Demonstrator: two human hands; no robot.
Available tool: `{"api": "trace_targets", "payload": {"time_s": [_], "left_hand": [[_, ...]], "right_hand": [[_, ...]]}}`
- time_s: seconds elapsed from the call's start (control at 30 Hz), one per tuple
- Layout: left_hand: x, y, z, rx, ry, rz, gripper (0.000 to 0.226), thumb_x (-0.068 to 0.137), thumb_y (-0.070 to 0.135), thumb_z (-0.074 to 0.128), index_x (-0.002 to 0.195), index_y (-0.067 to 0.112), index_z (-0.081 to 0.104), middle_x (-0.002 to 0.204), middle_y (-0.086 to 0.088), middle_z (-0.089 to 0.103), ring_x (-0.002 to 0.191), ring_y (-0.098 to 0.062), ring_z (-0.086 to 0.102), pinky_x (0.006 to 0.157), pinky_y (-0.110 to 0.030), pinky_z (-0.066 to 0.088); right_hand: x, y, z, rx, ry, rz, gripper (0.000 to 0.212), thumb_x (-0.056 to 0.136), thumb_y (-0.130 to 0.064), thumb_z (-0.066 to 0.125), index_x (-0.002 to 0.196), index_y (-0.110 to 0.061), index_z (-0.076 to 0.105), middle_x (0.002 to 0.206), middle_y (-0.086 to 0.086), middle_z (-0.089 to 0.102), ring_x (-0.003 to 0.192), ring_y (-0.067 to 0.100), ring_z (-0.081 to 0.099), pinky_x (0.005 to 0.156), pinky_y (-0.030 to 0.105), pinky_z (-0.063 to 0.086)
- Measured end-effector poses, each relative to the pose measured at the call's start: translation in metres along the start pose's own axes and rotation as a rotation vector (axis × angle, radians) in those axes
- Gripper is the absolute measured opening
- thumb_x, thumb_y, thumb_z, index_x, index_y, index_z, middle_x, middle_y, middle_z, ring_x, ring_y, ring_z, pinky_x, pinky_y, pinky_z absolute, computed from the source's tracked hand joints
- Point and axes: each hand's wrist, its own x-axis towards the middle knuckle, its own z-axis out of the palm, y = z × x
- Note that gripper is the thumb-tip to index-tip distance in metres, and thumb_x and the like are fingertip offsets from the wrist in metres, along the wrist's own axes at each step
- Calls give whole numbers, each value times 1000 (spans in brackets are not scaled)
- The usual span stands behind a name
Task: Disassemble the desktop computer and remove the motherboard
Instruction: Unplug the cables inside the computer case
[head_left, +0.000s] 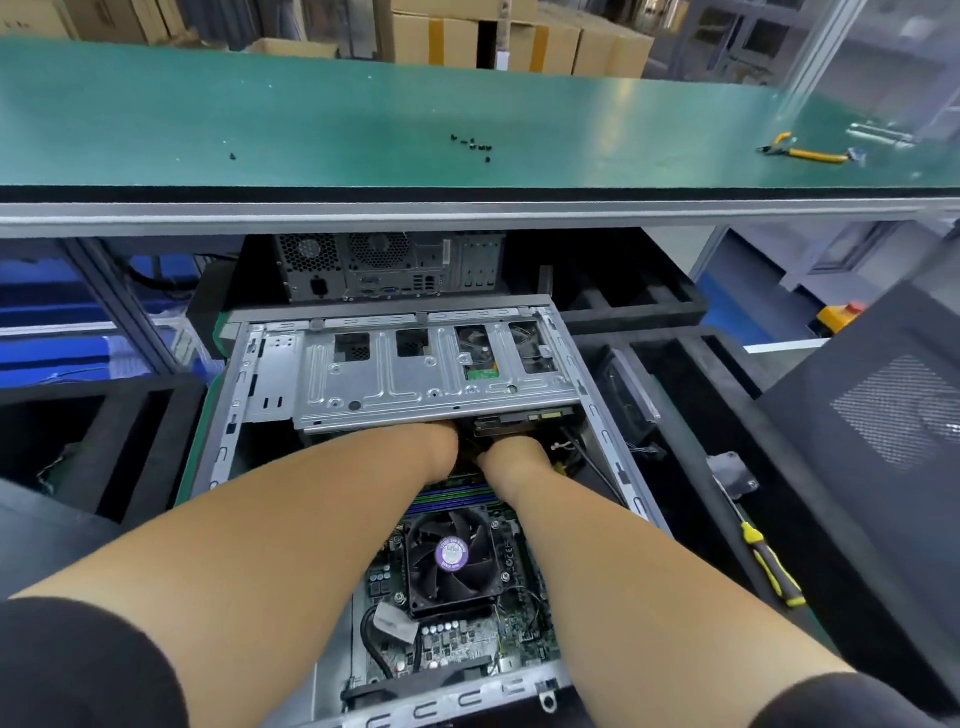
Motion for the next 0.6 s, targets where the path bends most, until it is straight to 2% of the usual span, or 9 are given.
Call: {"api": "trace_targets", "payload": {"time_s": [0.07, 0.1, 0.13, 0.2, 0.3, 0.37, 0.5, 0.6], "left_hand": [[7, 0, -1, -46, -20, -35, 16, 98, 12, 43, 84, 14, 50, 78, 0, 38, 87, -17, 41, 86, -27, 37], [10, -1, 0, -61, -30, -33, 15, 99, 14, 41, 102, 12, 55, 87, -1, 45, 92, -19, 43, 91, -28, 38], [12, -3, 1, -66, -35, -29, 25, 100, 16, 40, 120, 12, 54, 101, -5, 52, 98, -20, 46, 96, -30, 38], [11, -7, 1, -137, -29, 6, 35, 99, 20, 43, 133, 14, 48, 128, -8, 53, 101, -21, 47, 97, -32, 37], [11, -12, 3, -227, -18, 51, 36, 97, 20, 49, 132, 17, 48, 131, -8, 52, 105, -22, 50, 88, -27, 35], [12, -13, 5, -219, -4, 52, 36, 96, 20, 50, 131, 18, 49, 129, -8, 53, 110, -23, 51, 88, -28, 36], [11, -14, 7, -148, 50, 103, 34, 91, 20, 54, 125, 17, 51, 119, -8, 57, 91, -20, 49, 80, -28, 36], [12, -16, 8, -127, 66, 110, 32, 90, 18, 53, 123, 16, 51, 117, -8, 57, 86, -19, 45, 78, -29, 36]], "right_hand": [[-1, -3, -2, 0, -25, -19, 36, 102, -16, 38, 130, -5, 56, 133, 14, 56, 123, 30, 52, 95, 33, 43], [-2, -5, -2, -35, -51, -11, 35, 102, -14, 37, 132, -6, 55, 133, 13, 56, 120, 31, 53, 92, 34, 45], [-3, -7, -3, -70, -57, -8, 35, 102, -11, 38, 133, -8, 54, 132, 12, 56, 118, 32, 54, 88, 35, 47], [-1, -6, -4, -113, -63, -14, 36, 101, -8, 40, 134, -10, 54, 130, 10, 57, 113, 31, 56, 83, 34, 48], [-2, -6, -4, -212, -51, -65, 38, 98, -5, 42, 134, -10, 54, 128, 9, 58, 110, 31, 58, 78, 33, 47], [-1, -6, -4, -285, -53, -105, 41, 96, -2, 43, 135, -12, 53, 129, 9, 57, 110, 32, 57, 73, 33, 44], [-1, -6, -5, -361, -63, -142, 41, 95, 0, 43, 134, -12, 53, 124, 8, 58, 104, 29, 57, 70, 32, 43], [0, -6, -4, -372, -62, -142, 44, 95, 0, 45, 136, -12, 51, 125, 8, 56, 103, 30, 56, 70, 32, 43]]}}
